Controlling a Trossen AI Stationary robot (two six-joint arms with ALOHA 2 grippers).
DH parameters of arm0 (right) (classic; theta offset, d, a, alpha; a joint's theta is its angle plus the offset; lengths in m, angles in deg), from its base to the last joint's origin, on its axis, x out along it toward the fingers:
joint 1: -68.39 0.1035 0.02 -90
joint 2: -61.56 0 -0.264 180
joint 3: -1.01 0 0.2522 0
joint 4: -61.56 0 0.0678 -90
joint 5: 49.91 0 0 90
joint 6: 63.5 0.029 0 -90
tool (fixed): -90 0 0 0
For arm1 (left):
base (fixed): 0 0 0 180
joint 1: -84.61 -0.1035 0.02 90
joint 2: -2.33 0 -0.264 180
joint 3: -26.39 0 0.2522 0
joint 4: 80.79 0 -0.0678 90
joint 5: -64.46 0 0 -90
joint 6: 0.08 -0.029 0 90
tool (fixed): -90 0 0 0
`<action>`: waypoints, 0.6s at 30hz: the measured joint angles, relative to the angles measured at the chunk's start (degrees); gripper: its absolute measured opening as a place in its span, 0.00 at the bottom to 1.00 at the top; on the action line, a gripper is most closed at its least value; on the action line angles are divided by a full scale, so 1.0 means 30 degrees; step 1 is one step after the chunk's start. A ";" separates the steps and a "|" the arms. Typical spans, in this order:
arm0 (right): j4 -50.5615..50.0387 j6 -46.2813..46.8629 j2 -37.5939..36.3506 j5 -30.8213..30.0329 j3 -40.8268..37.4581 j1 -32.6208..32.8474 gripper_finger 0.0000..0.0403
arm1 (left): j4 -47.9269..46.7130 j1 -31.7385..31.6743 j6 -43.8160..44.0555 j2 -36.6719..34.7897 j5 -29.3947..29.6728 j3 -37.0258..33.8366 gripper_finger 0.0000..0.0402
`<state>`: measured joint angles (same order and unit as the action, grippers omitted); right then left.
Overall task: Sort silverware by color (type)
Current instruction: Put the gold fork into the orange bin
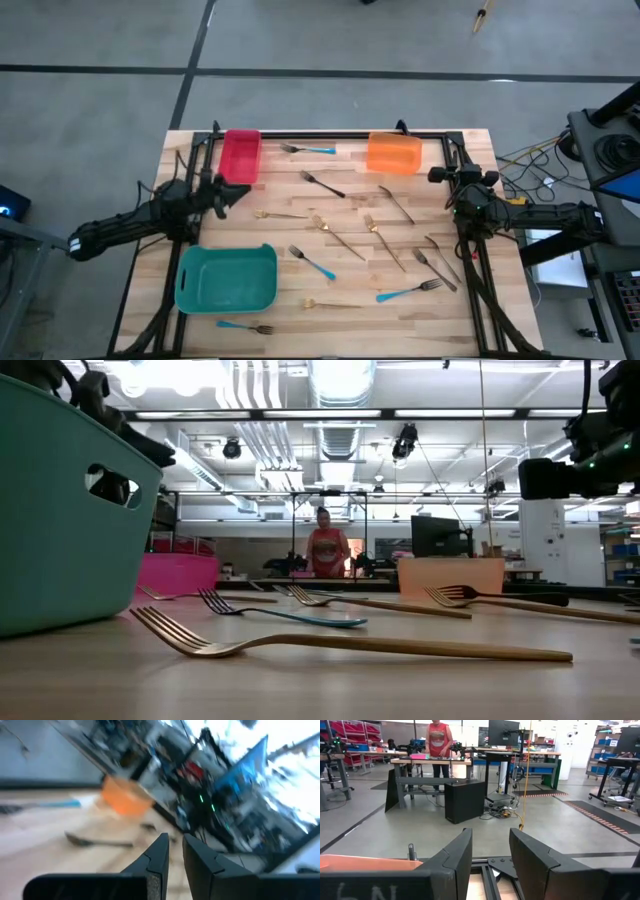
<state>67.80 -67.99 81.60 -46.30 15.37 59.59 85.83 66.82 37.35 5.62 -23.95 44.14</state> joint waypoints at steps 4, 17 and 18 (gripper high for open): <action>0.0000 -0.0001 -0.0002 0.0000 -0.0001 0.0000 0.30 | 0.1938 0.0002 -0.0101 0.0000 0.0244 0.0000 0.09; -0.0007 -0.0023 -0.0003 0.0000 0.0000 0.0000 0.30 | 0.5294 0.0000 -0.7215 0.0000 0.0324 -0.0007 0.09; -0.0007 -0.0015 -0.0003 0.0000 0.0000 0.0000 0.30 | 0.5588 0.0000 -0.7563 0.0003 0.0324 -0.0004 0.09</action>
<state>67.78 -68.04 81.59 -46.30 15.37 59.59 102.60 66.82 14.66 5.63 -22.98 44.12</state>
